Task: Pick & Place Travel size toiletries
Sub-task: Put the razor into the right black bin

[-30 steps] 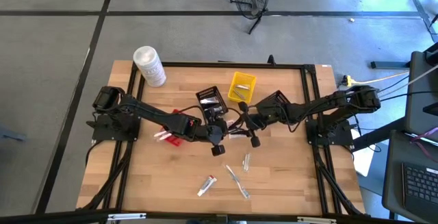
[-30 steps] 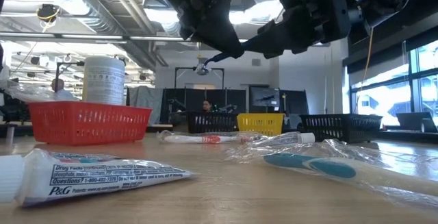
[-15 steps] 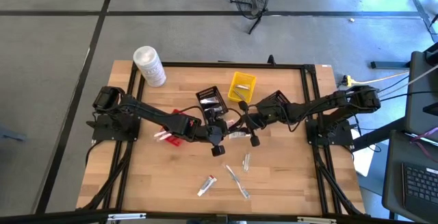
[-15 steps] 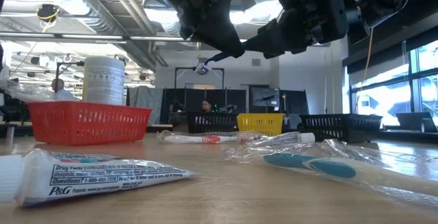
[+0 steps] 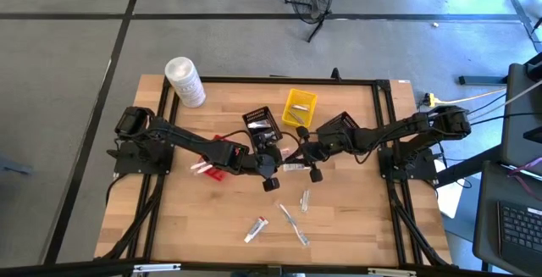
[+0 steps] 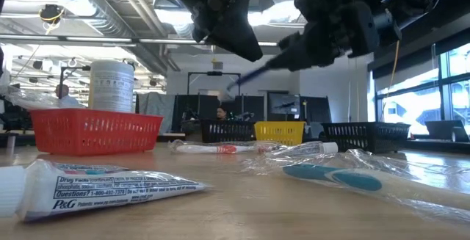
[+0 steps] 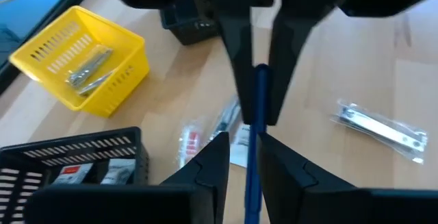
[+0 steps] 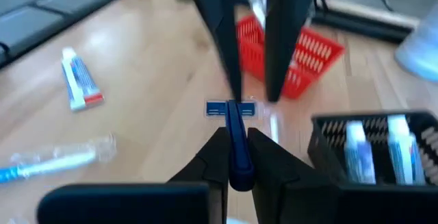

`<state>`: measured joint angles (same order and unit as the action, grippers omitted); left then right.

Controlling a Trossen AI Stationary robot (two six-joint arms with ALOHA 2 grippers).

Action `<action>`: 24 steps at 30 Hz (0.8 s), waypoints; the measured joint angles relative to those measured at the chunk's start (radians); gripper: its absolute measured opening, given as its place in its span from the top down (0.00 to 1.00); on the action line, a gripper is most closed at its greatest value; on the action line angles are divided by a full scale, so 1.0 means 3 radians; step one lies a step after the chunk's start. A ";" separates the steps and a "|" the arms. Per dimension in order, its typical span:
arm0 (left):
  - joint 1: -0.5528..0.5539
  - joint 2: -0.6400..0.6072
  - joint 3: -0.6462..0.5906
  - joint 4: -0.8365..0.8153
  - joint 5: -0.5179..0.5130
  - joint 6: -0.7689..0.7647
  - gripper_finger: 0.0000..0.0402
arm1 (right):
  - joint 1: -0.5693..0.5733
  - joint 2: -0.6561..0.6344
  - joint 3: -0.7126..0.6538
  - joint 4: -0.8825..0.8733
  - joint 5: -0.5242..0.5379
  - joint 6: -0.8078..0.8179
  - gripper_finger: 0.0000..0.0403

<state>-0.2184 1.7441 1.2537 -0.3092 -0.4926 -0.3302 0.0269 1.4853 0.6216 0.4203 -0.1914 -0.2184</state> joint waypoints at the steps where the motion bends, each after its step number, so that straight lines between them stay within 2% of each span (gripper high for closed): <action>1: 0.0001 -0.0001 0.0001 -0.0002 -0.0020 0.0000 0.83 | -0.0007 -0.0001 0.0000 -0.0035 0.0029 -0.0001 0.91; 5: -0.0001 -0.0001 0.0000 -0.0002 -0.0095 0.0000 0.83 | -0.0027 -0.0016 0.0000 -0.0243 0.0074 -0.0055 0.90; 8: -0.0003 -0.0001 0.0000 -0.0006 -0.0094 0.0001 0.83 | -0.0020 -0.0166 0.0038 -0.0649 0.0180 -0.0173 0.91; 12: -0.0003 -0.0001 0.0000 -0.0015 -0.0093 0.0001 0.83 | -0.0027 -0.0504 0.0239 -0.1501 0.0595 -0.0203 0.91; 17: -0.0003 -0.0001 0.0001 -0.0016 -0.0080 0.0001 0.83 | -0.0024 -0.1051 0.0607 -0.2665 0.0748 -0.0360 0.91; 20: -0.0008 -0.0001 0.0000 -0.0029 -0.0065 0.0000 0.82 | -0.0052 -0.1395 0.0831 -0.3408 0.1056 -0.0334 0.91; 24: -0.0011 -0.0001 0.0001 -0.0028 -0.0023 0.0000 0.82 | -0.0142 -0.1813 0.0843 -0.3964 0.1324 -0.0090 0.91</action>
<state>-0.2218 1.7439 1.2541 -0.3176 -0.4995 -0.3302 -0.0158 0.9414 0.8745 -0.7689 0.2060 -0.2454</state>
